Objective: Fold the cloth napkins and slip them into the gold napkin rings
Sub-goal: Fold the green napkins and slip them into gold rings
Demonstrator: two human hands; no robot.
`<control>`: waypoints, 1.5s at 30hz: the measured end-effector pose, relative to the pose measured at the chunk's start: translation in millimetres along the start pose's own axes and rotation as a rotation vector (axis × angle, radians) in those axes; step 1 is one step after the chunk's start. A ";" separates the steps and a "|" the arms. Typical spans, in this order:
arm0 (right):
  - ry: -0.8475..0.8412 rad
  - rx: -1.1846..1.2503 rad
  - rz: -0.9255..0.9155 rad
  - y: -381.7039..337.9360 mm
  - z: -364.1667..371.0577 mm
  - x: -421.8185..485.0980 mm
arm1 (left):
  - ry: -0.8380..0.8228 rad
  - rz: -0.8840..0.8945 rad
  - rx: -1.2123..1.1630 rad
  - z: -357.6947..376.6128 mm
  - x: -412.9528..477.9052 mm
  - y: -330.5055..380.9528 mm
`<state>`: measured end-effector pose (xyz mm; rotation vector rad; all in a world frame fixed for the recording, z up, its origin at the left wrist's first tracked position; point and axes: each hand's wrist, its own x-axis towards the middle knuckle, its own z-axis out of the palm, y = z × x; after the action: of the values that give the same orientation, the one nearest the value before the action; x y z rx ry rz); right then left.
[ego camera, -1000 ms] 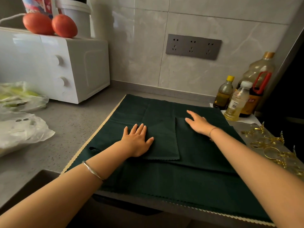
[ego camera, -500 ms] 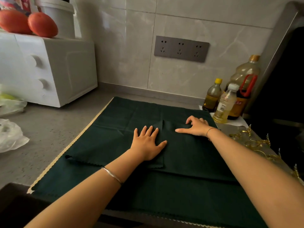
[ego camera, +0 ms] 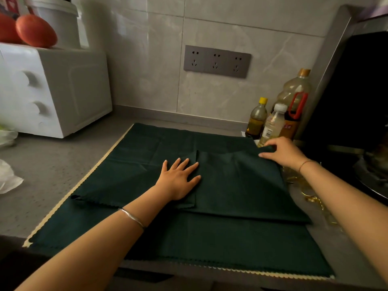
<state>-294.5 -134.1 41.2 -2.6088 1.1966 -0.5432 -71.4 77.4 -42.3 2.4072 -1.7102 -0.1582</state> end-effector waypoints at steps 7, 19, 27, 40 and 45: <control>0.058 0.212 -0.248 -85.1 47.5 -99.9 | -0.026 0.075 -0.044 -2.3 0.8 0.8; -0.078 0.272 -0.399 -94.9 91.3 -144.0 | -0.092 0.045 -0.090 -4.8 -0.1 12.5; -0.155 0.413 -0.286 -99.4 73.6 -135.3 | -0.091 0.028 0.025 -2.6 1.1 17.4; -0.342 -0.144 -0.196 -99.4 105.5 -54.6 | -0.076 0.025 0.035 -0.4 1.7 17.8; -0.369 -0.163 -0.220 -71.9 89.0 -79.2 | -0.085 0.018 0.040 -2.4 2.7 16.5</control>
<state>-255.8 -23.3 -33.6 -2.8294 0.8756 0.0096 -85.3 69.8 -36.4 2.4458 -1.7867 -0.2296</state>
